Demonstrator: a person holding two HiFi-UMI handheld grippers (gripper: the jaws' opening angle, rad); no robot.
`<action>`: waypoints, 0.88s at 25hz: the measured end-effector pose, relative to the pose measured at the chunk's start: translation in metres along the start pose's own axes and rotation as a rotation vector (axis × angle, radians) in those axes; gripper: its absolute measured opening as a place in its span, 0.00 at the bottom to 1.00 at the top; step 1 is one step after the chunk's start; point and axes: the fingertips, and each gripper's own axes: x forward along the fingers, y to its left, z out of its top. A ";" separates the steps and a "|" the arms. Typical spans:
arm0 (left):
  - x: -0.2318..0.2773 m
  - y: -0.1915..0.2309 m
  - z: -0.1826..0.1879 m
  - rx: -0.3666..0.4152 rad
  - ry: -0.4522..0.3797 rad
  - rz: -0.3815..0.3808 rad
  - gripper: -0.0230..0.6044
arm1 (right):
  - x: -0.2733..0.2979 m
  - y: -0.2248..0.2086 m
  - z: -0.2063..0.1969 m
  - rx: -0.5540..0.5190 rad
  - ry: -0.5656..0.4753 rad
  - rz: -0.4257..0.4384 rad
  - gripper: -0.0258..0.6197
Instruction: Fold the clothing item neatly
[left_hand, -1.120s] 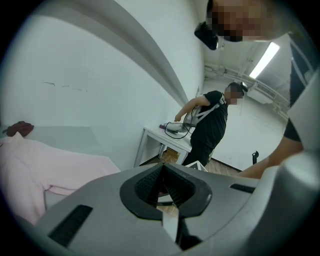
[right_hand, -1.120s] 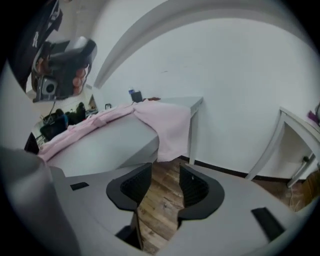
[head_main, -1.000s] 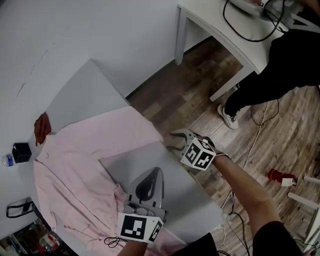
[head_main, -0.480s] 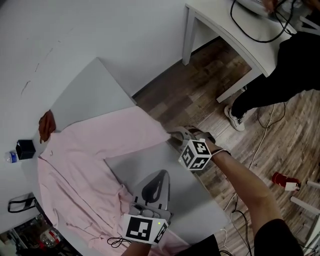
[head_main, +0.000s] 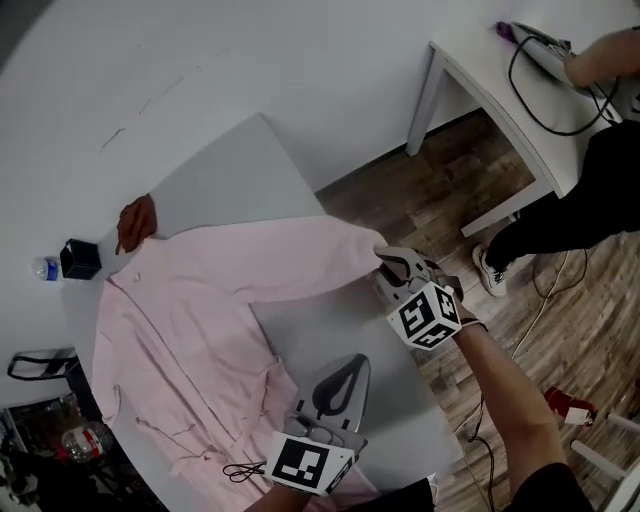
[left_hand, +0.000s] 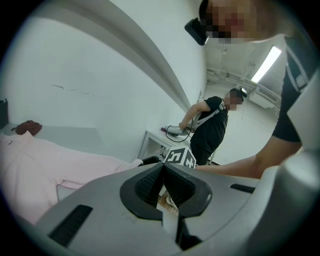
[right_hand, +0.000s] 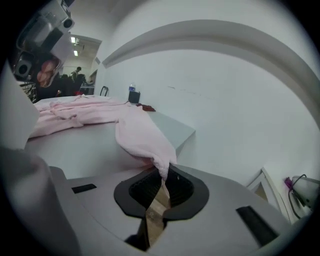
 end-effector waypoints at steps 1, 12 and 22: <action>-0.007 -0.002 0.004 -0.009 -0.015 0.006 0.05 | -0.001 -0.002 0.013 -0.010 -0.018 0.000 0.09; -0.150 0.026 0.036 -0.096 -0.224 0.169 0.05 | 0.027 0.098 0.188 -0.306 -0.193 0.181 0.09; -0.291 0.083 0.000 -0.183 -0.314 0.325 0.05 | 0.048 0.267 0.298 -0.551 -0.273 0.297 0.09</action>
